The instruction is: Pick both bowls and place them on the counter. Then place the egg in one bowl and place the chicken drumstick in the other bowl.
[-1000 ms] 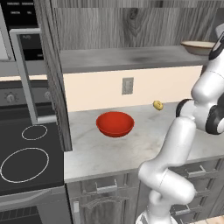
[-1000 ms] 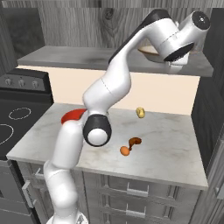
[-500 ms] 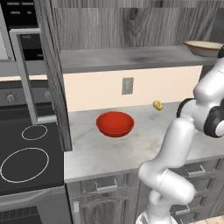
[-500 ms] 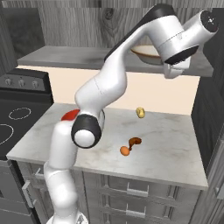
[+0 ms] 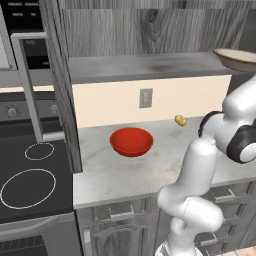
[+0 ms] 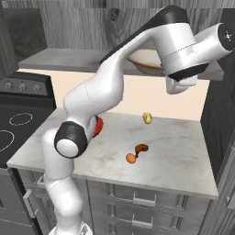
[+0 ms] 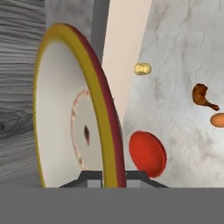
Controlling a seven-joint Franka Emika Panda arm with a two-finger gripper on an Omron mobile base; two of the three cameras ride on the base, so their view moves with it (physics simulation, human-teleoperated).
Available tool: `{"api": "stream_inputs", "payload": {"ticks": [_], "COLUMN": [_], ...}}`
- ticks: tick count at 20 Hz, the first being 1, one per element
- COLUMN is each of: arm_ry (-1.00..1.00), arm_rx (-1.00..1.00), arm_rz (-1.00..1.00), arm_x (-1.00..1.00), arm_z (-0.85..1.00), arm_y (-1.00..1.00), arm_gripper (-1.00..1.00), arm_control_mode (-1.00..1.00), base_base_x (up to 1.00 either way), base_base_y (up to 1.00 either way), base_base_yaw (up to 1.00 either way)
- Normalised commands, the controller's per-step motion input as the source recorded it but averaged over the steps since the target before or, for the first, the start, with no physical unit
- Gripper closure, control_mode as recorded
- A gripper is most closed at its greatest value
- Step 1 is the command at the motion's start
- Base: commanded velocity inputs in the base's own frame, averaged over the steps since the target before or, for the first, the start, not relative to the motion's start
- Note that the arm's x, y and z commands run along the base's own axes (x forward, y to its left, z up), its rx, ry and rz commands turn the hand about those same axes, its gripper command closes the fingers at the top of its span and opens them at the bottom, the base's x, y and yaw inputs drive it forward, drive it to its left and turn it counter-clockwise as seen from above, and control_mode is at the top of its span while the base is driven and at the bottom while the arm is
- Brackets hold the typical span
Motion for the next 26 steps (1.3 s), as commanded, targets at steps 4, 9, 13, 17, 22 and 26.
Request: {"api": "stream_inputs", "payload": {"ticks": [4,9,13,17,22,26], "arm_ry": [-0.01,0.0,-0.06,-0.02,0.0,-0.01], "arm_rx": [0.0,0.0,0.0,0.0,-0.01,-0.02], "arm_rz": [0.02,0.05,0.06,0.08,0.11,0.1], "arm_x": [-0.51,-0.55,-0.66,-0.59,-0.45,-0.24], "arm_z": [-0.1,0.0,0.0,-0.06,-0.18,-0.22], "arm_y": [0.38,0.34,0.34,0.31,0.31,0.33], "arm_gripper": [1.0,1.0,1.0,1.0,1.0,1.0], "arm_control_mode": [-1.0,-1.0,-1.0,-1.0,-1.0,-1.0], "base_base_x": [0.0,0.0,0.0,0.0,0.0,0.0], "base_base_y": [0.0,0.0,0.0,0.0,0.0,0.0], "base_base_yaw": [0.0,0.0,0.0,0.0,0.0,0.0]}}
